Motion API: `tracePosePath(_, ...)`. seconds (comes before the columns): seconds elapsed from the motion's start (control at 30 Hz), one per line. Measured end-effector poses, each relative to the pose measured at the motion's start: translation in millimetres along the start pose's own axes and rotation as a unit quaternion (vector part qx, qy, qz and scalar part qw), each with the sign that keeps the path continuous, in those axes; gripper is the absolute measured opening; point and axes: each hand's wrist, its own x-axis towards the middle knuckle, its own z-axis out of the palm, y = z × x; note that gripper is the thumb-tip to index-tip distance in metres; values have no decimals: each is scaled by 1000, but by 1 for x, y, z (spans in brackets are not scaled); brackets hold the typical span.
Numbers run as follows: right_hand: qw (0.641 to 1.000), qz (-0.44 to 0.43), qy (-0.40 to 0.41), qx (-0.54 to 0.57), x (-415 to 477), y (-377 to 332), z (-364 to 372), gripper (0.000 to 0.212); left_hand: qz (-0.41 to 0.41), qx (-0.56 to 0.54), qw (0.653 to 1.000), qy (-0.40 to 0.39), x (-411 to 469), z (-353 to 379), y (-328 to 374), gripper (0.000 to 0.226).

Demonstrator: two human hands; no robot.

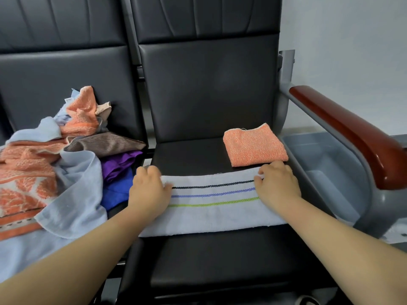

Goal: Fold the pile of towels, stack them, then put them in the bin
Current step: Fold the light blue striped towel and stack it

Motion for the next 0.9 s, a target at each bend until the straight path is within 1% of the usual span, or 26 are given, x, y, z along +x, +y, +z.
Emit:
tracePosePath(0.03, 1000, -24, -1, 6, -6, -5, -1, 21, 25, -16, 999, -31, -5, 0, 8, 29)
tracePosePath(0.07, 998, -55, -11, 13, -10, -10, -1, 20, 50, -38, 995, -80, -10, 0, 15, 24)
tracePosePath(0.13, 992, -113, -56, 18, -17, -17, 1, 20, 106, -68, 975, -185, -23, 2, 28, 15)
tracePosePath(0.17, 988, -130, -85, 9, -21, -19, 1, 21, 139, -57, 965, -215, -30, 4, 33, 13)
tracePosePath(0.2, 984, -140, -106, -4, -23, -21, 1, 21, 169, -33, 959, -225, -36, 4, 37, 14)
tracePosePath(0.27, 984, -138, -110, -27, -30, -23, 0, 23, 203, 30, 955, -213, -42, 6, 43, 23)
tracePosePath(0.33, 984, -139, -96, -49, -42, -29, -1, 26, 200, 76, 954, -208, -41, 6, 46, 30)
tracePosePath(0.4, 981, -156, -104, -47, -55, -38, 1, 27, 187, 123, 949, -223, -33, 7, 45, 35)
tracePosePath(0.5, 974, -175, -138, 35, -73, -47, -2, 23, 172, 188, 938, -234, -20, 11, 36, 53)
tracePosePath(0.57, 966, -186, -160, 77, -78, -49, -5, 20, 148, 204, 941, -226, -16, 10, 31, 56)
tracePosePath(0.67, 957, -205, -187, 88, -80, -48, -6, 16, 107, 169, 967, -160, -20, 9, 29, 50)
tracePosePath(0.7, 955, -204, -192, 94, -79, -47, -7, 15, 98, 141, 975, -142, -23, 8, 30, 50)
tracePosePath(0.73, 954, -203, -197, 102, -77, -46, -6, 12, 89, 95, 981, -144, -28, 7, 28, 52)
tracePosePath(0.8, 953, -197, -199, 116, -74, -45, -6, 8, 78, -25, 979, -187, -39, 4, 27, 55)
tracePosePath(0.87, 953, -196, -198, 119, -71, -46, -5, 6, 79, -116, 964, -224, -54, -4, 29, 53)
tracePosePath(0.9, 954, -193, -198, 119, -70, -46, -5, 10, 77, -157, 954, -245, -60, -9, 30, 49)
